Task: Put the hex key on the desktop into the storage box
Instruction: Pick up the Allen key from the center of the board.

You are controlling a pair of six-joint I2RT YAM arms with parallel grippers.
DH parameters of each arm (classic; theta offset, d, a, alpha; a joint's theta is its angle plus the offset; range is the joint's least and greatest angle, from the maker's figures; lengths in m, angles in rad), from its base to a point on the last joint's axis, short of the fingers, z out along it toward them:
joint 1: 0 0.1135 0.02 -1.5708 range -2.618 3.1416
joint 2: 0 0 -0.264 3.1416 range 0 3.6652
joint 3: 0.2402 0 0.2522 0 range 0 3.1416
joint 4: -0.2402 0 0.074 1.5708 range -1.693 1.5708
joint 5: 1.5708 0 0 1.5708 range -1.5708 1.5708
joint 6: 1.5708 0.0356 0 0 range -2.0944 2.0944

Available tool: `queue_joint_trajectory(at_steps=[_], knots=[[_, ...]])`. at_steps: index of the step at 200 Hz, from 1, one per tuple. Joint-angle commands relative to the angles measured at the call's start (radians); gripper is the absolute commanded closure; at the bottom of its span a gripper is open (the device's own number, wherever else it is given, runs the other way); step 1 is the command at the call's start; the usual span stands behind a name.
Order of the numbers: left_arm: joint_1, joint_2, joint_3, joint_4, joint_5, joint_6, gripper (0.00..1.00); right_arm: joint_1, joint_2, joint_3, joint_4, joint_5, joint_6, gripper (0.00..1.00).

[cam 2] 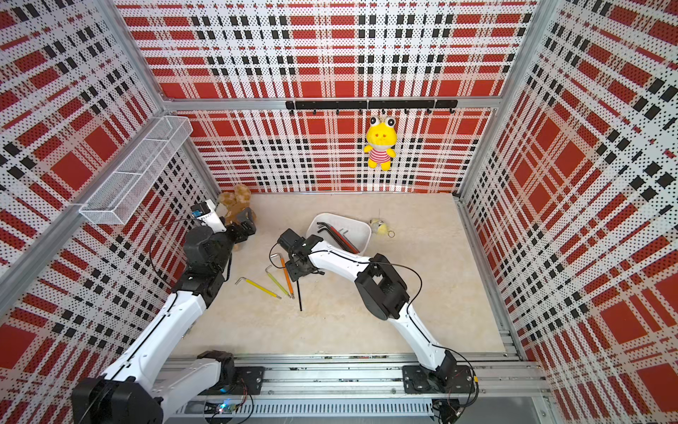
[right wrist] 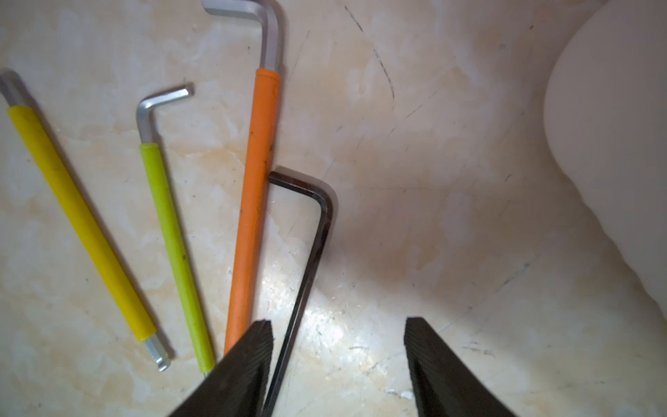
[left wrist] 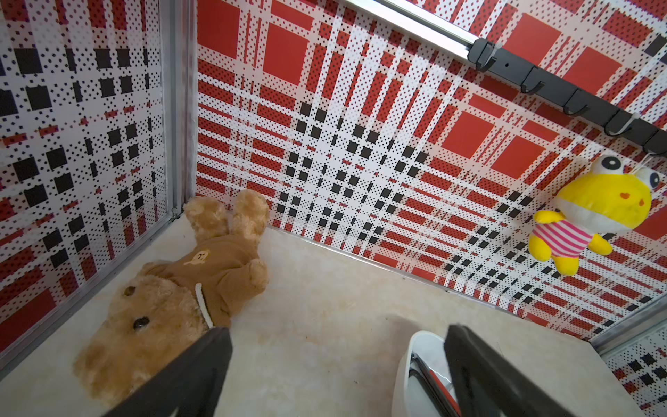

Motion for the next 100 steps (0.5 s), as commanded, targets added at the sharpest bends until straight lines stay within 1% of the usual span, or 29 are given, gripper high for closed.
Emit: queue_joint_trajectory(at_steps=[1, 60, 100], knots=[[0.013, -0.014, 0.009, -0.011, -0.004, -0.006, 0.01, 0.017, 0.043, 0.028, -0.026, -0.002, 0.013, 0.35], [0.019, -0.020, 0.010, -0.011, 0.002, -0.007, 0.01, 0.040, 0.078, 0.050, -0.060, 0.015, 0.018, 0.38], [0.024, -0.029, 0.013, -0.019, 0.000, -0.005, 0.01, 0.065, 0.094, 0.054, -0.143, 0.087, 0.035, 0.41]])
